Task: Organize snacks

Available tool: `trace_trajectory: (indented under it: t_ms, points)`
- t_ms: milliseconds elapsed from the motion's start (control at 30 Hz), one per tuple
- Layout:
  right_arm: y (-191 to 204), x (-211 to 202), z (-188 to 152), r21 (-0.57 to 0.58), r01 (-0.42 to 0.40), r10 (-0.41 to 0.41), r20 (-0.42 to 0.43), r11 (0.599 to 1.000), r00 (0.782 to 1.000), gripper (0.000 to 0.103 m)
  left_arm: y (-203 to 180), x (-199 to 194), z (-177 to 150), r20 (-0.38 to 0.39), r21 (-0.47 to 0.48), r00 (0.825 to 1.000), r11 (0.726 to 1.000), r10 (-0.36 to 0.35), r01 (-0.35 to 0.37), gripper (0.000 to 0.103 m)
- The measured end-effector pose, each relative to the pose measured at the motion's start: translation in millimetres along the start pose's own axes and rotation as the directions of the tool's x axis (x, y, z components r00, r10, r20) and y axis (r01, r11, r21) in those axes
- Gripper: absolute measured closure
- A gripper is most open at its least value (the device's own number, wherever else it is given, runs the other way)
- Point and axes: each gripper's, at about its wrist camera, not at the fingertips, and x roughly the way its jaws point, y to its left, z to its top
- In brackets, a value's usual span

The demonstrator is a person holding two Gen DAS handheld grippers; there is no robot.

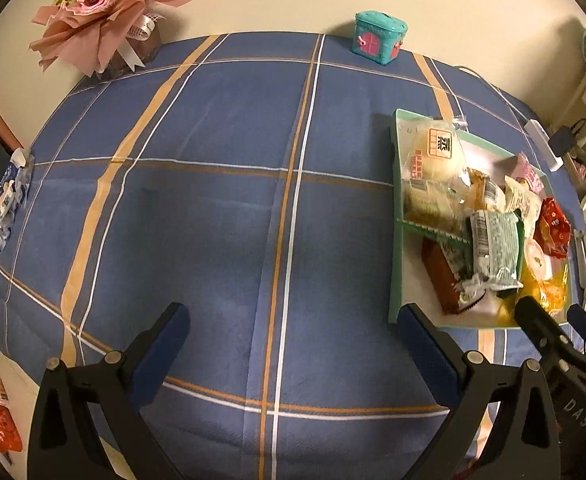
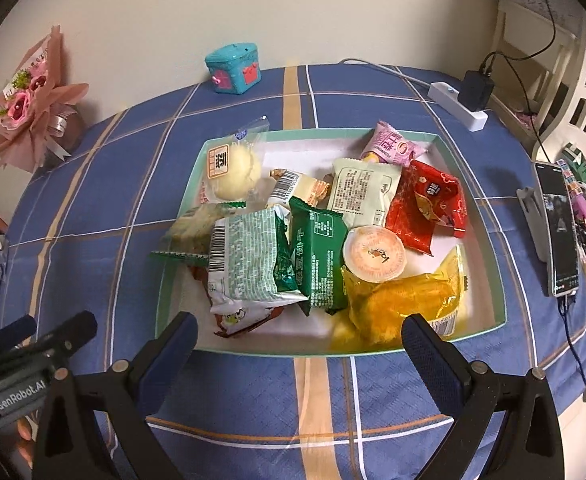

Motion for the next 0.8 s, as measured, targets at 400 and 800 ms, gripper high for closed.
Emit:
trace_trajectory:
  t_ms: [400, 800]
  points:
    - [-1, -5, 0, 0.007, -0.003, 0.003, 0.013, 1.000, 1.000, 0.000, 7, -3, -1, 0.003, -0.005, 1.000, 1.000, 0.006, -0.006, 0.000]
    - [0, -2, 3, 0.003, -0.001, 0.001, 0.003, 1.000, 1.000, 0.000, 10, -3, 3, 0.007, -0.010, 1.000, 1.000, 0.017, -0.017, 0.000]
